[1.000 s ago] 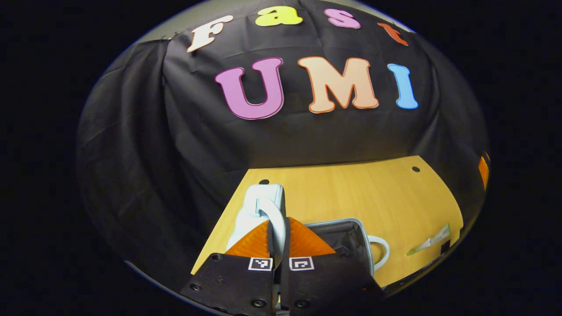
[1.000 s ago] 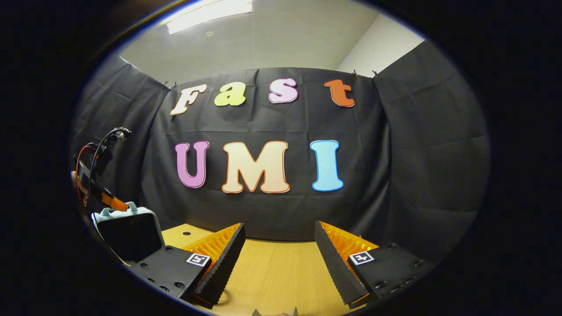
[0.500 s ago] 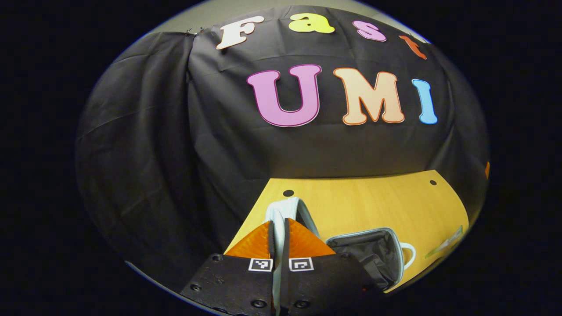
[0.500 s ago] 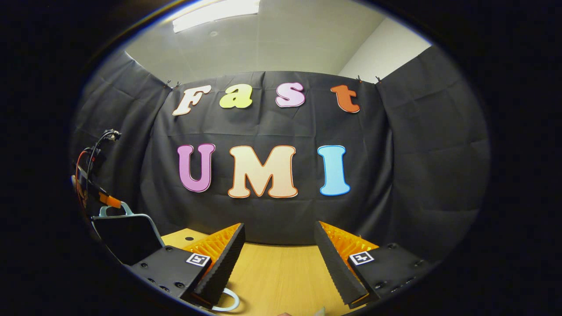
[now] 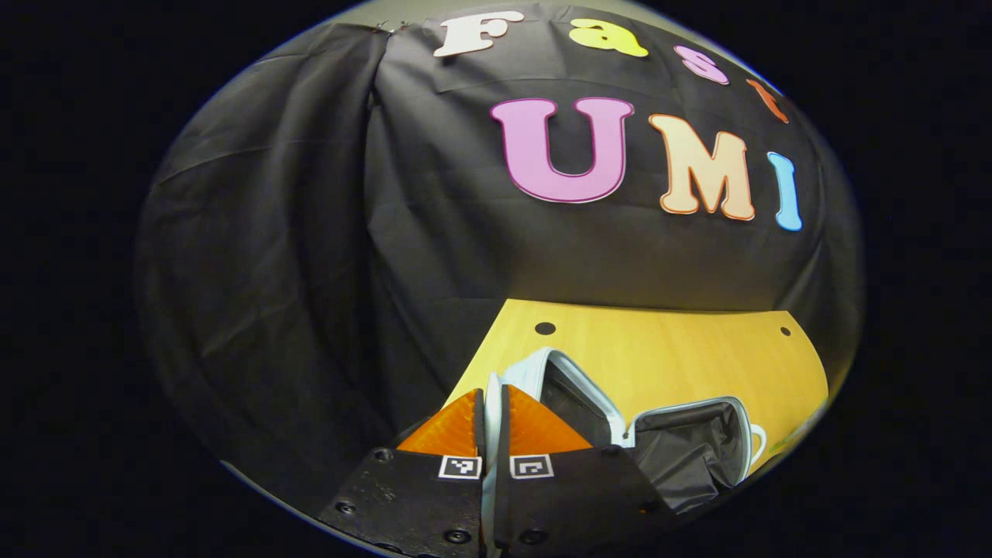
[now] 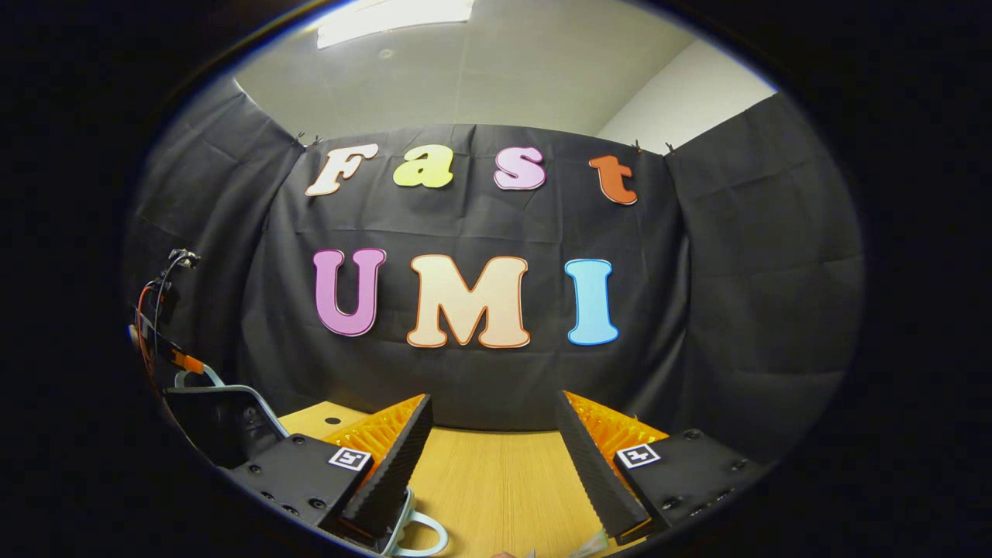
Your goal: First open the suitcase, pack the skin care products into it, and then close the suitcase.
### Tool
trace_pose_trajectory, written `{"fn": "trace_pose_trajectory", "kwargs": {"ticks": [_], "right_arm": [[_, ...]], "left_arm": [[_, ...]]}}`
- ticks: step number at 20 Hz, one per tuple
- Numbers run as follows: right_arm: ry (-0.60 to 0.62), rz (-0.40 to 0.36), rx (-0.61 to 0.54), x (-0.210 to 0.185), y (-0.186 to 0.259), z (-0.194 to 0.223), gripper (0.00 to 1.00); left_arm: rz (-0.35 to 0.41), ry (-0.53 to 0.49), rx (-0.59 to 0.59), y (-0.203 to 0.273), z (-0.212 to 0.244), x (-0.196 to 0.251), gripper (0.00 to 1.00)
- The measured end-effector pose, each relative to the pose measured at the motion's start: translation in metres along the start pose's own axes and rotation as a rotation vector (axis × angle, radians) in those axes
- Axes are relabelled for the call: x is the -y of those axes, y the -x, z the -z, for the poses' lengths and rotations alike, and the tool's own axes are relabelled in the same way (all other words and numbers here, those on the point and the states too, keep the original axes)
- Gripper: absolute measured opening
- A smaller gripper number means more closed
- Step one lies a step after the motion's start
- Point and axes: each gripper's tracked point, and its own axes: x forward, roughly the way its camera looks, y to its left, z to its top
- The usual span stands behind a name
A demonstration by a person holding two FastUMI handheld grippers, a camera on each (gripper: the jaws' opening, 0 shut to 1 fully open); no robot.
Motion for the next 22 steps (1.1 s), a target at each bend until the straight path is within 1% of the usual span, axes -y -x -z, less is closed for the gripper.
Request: {"fn": "trace_pose_trajectory", "kwargs": {"ticks": [4,9,10,11,13,14,16,17,18,19,20,22], "right_arm": [[0.004,0.004,-0.015,-0.006,0.001,0.003,0.99],[0.009,0.004,-0.041,-0.008,0.002,0.008,0.99],[0.014,0.005,-0.040,-0.008,0.002,0.007,0.99],[0.016,0.004,-0.035,-0.008,0.003,0.006,0.98],[0.014,-0.005,-0.027,-0.007,0.002,0.004,0.99],[0.008,-0.010,-0.023,-0.006,0.002,0.001,0.99],[-0.011,-0.030,-0.022,-0.006,0.000,-0.001,0.99],[-0.016,-0.040,-0.022,-0.003,0.000,0.000,0.99],[-0.018,-0.043,-0.018,0.001,-0.001,-0.003,1.00],[-0.022,-0.046,-0.014,0.007,-0.001,-0.005,0.99],[-0.030,-0.051,-0.009,0.013,-0.001,-0.007,0.99],[-0.034,-0.057,0.001,0.025,-0.002,-0.012,0.99]], "left_arm": [[-0.041,0.024,-0.030,-0.018,0.026,-0.028,0.00],[-0.117,0.027,-0.059,-0.033,0.055,-0.056,0.01],[-0.142,0.034,-0.051,-0.035,0.056,-0.061,0.03],[-0.154,0.052,-0.015,-0.032,0.051,-0.063,0.04],[-0.110,0.118,0.079,-0.019,0.026,-0.049,0.39],[-0.096,0.135,0.131,-0.008,0.011,-0.040,0.56],[-0.101,0.127,0.237,0.018,-0.016,-0.025,0.92],[-0.108,0.117,0.281,0.029,-0.030,-0.018,0.98],[-0.125,0.113,0.334,0.046,-0.048,-0.013,0.98],[-0.130,0.115,0.394,0.062,-0.063,-0.003,0.94],[-0.129,0.122,0.459,0.082,-0.079,0.010,0.95],[-0.100,0.106,0.544,0.112,-0.102,0.039,0.94]]}}
